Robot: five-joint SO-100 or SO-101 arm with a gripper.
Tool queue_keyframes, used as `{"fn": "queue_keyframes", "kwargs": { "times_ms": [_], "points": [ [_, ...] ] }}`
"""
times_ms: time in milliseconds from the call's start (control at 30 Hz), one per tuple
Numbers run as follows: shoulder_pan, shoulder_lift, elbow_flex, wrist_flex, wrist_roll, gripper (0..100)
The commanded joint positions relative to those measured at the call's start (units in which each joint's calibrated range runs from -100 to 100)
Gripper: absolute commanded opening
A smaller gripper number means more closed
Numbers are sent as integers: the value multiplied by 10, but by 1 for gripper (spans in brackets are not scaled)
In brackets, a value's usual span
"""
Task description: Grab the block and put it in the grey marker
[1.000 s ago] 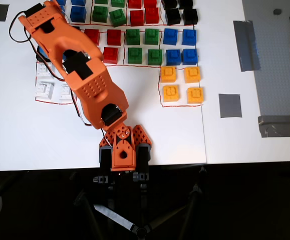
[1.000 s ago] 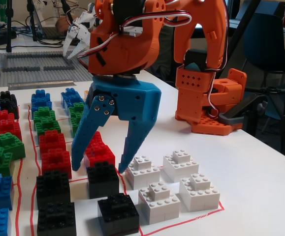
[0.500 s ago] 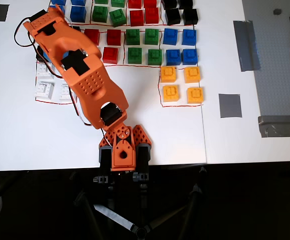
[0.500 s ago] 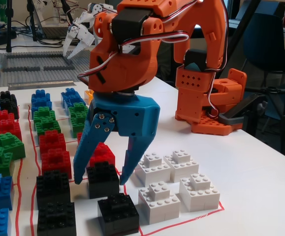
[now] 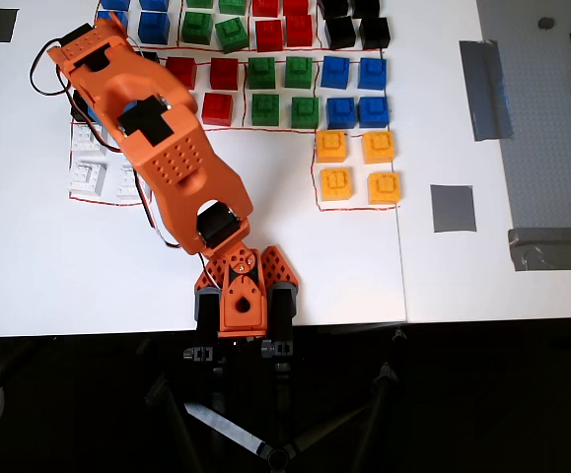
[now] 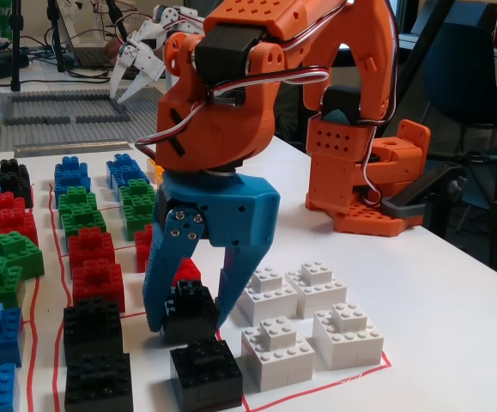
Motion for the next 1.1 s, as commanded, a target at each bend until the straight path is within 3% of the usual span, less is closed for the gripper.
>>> {"fn": "queue_keyframes", "kwargs": {
  "times_ms": [0, 167, 433, 667, 833, 1067],
  "points": [
    [-13, -45, -34, -10, 20, 0],
    [-15, -101, -54, 15, 34, 0],
    [-30, -168, -199, 178, 61, 0],
    [-18, -207, -294, 290, 132, 0],
    [66, -246, -270, 351, 210, 0],
    [259, -312, -152, 348, 320, 0]
  ]
}}
